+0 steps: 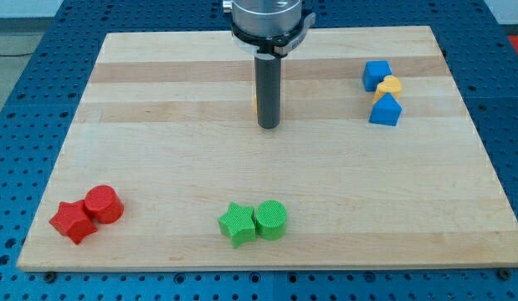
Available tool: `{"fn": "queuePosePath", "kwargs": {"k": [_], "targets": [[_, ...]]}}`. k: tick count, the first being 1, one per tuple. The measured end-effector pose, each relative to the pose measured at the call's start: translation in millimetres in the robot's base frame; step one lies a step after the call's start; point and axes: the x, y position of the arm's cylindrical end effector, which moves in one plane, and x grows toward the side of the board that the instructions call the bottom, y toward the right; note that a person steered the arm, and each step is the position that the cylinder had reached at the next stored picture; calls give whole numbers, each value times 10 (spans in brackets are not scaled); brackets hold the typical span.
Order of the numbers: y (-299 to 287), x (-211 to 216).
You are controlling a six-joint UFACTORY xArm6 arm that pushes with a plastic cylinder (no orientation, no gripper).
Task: Push the yellow heart into the yellow hexagon
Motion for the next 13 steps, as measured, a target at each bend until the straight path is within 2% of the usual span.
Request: {"fn": "queuePosePath", "kwargs": {"k": [3,4,5,6,7,8,9,12,13], "targets": [[1574,325],[2322,40],[2576,-384],[2405,-737],[2160,-683],[1977,-372],[1666,-289],[1660,-726],[1492,-821]]}}
